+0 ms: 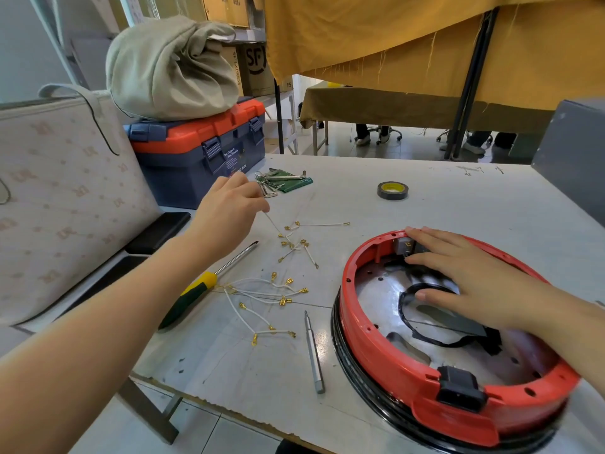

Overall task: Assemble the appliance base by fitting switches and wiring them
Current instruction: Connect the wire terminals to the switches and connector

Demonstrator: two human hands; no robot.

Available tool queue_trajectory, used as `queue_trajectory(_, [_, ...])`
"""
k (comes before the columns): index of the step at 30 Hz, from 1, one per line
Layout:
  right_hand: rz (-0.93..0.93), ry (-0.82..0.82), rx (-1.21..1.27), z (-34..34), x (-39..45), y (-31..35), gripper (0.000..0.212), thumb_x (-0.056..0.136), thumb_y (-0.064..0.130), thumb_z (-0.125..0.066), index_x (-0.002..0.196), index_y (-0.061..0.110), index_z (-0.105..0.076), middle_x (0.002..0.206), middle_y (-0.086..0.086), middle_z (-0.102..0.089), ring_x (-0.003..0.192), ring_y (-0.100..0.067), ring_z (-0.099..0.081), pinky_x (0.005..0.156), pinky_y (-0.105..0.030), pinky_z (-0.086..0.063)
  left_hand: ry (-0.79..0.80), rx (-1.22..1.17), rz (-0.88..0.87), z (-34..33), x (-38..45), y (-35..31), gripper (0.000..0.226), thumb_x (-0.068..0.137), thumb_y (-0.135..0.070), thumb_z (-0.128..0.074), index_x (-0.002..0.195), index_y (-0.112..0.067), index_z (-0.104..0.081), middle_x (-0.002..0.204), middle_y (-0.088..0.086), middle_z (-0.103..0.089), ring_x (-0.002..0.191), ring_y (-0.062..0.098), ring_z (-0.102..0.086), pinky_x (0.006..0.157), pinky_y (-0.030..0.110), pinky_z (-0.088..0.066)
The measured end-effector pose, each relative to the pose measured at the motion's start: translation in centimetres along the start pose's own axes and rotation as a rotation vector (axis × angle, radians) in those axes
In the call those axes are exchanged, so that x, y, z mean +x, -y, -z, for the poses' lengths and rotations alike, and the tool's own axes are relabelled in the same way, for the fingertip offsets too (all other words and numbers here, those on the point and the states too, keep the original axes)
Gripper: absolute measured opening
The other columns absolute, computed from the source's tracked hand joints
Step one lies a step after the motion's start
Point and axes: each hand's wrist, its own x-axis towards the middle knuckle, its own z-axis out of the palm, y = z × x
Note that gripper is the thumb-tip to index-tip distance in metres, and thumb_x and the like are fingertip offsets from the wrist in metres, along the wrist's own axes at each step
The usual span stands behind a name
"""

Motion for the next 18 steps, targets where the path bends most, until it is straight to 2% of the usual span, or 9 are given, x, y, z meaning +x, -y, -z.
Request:
queue_trajectory(5, [0.004,-0.006,0.012,0.0,0.0,0.0,0.059,0.089,0.056,-0.045,0.143,0.031,-0.036,0.149,0.020,0.013,0.144,-0.003,0.006,0.116,-0.021,-0.002,-0.035,-0.199,0.190,0.0,0.0,0.0,0.021,0.092,-0.003,-0.056,0.097,-0.012,-0.075,0.099,0.006,-0.068,0.091,0.028,-0.050,0.077,0.034,-0.034])
queue_trajectory(8, [0.008,-0.026,0.022,0.0,0.0,0.0,0.059,0.090,0.054,-0.046,0.143,0.031,-0.035,0.156,0.016,0.005,0.144,-0.003,0.004,0.116,-0.020,-0.002,-0.037,-0.487,0.385,0.1,0.1,-0.7,0.016,0.090,-0.007,-0.061,0.095,-0.014,-0.075,0.092,0.000,-0.067,0.082,0.015,-0.054,0.074,0.018,-0.037])
queue_trajectory(10, [0.005,-0.056,0.054,0.2,0.0,0.2,0.057,0.091,0.049,-0.050,0.143,0.031,-0.035,0.158,0.013,-0.005,0.144,-0.004,-0.005,0.114,-0.018,-0.005,-0.005,-0.721,0.502,0.2,0.1,-1.6,0.015,0.088,-0.008,-0.063,0.091,-0.018,-0.074,0.088,-0.003,-0.070,0.077,0.008,-0.058,0.068,0.006,-0.041])
queue_trajectory(13, [-0.034,-0.177,0.151,0.7,0.0,0.6,0.051,0.090,0.038,-0.057,0.138,0.031,-0.043,0.153,0.012,-0.026,0.138,-0.006,-0.025,0.108,-0.015,-0.017,0.045,-1.038,0.573,0.5,0.3,-3.6,0.018,0.085,-0.005,-0.066,0.086,-0.021,-0.073,0.083,-0.006,-0.072,0.078,0.005,-0.064,0.071,0.006,-0.048])
queue_trajectory(14, [-0.055,-0.247,0.219,1.0,0.0,0.7,0.048,0.089,0.035,-0.060,0.135,0.029,-0.047,0.147,0.011,-0.038,0.132,-0.005,-0.036,0.104,-0.012,-0.022,0.056,-1.111,0.575,0.6,0.4,-4.4,0.018,0.084,-0.005,-0.067,0.085,-0.022,-0.073,0.081,-0.007,-0.072,0.078,0.003,-0.065,0.070,0.007,-0.049])
queue_trajectory(16, [-0.105,-0.382,0.490,1.8,0.0,1.1,0.036,0.085,0.026,-0.066,0.120,0.028,-0.058,0.121,0.010,-0.063,0.109,-0.002,-0.057,0.095,-0.011,-0.037,0.080,-1.222,0.554,0.9,0.5,-6.0,0.018,0.083,-0.004,-0.067,0.084,-0.021,-0.073,0.075,-0.009,-0.073,0.074,-0.002,-0.065,0.066,0.006,-0.047])
queue_trajectory(18, [-0.115,-0.425,0.801,2.6,-0.1,1.5,0.026,0.081,0.018,-0.071,0.104,0.028,-0.065,0.093,0.006,-0.071,0.086,-0.006,-0.066,0.085,-0.017,-0.048,0.101,-1.303,0.520,1.2,0.8,-7.5,0.018,0.083,-0.003,-0.067,0.083,-0.020,-0.073,0.075,-0.009,-0.073,0.073,-0.002,-0.065,0.068,0.007,-0.048])
